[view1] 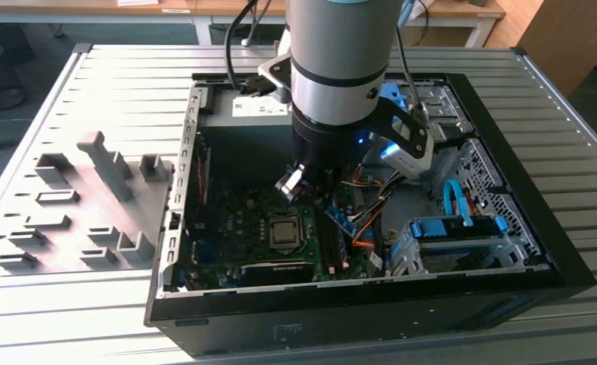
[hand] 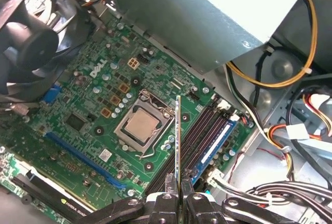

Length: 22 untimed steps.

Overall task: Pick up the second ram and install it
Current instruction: 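Insert the second ram into the second slot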

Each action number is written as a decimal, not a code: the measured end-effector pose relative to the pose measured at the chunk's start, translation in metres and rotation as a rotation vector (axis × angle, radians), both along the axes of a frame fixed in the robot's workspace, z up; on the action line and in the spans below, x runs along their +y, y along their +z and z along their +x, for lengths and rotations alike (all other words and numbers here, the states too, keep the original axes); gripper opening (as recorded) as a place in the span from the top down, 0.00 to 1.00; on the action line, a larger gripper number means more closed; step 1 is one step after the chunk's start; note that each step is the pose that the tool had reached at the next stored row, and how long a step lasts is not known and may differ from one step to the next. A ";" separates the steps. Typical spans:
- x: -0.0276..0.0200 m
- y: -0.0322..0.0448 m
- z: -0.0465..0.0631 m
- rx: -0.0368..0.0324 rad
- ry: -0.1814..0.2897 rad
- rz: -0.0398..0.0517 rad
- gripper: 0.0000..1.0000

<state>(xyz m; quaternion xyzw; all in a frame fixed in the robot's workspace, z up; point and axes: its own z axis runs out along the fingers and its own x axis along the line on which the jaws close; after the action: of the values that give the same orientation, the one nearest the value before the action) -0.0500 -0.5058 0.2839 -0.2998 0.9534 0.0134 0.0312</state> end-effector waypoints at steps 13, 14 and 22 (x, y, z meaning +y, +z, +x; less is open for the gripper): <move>0.0000 -0.0003 0.000 0.0001 -0.125 -0.0003 0.86; 0.0000 -0.0003 0.000 0.0000 -0.136 -0.0004 0.86; 0.0000 -0.0005 0.000 0.0000 -0.214 -0.0007 0.86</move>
<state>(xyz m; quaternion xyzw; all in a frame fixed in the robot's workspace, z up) -0.0499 -0.5058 0.2834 -0.1962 0.9800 0.0096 0.0324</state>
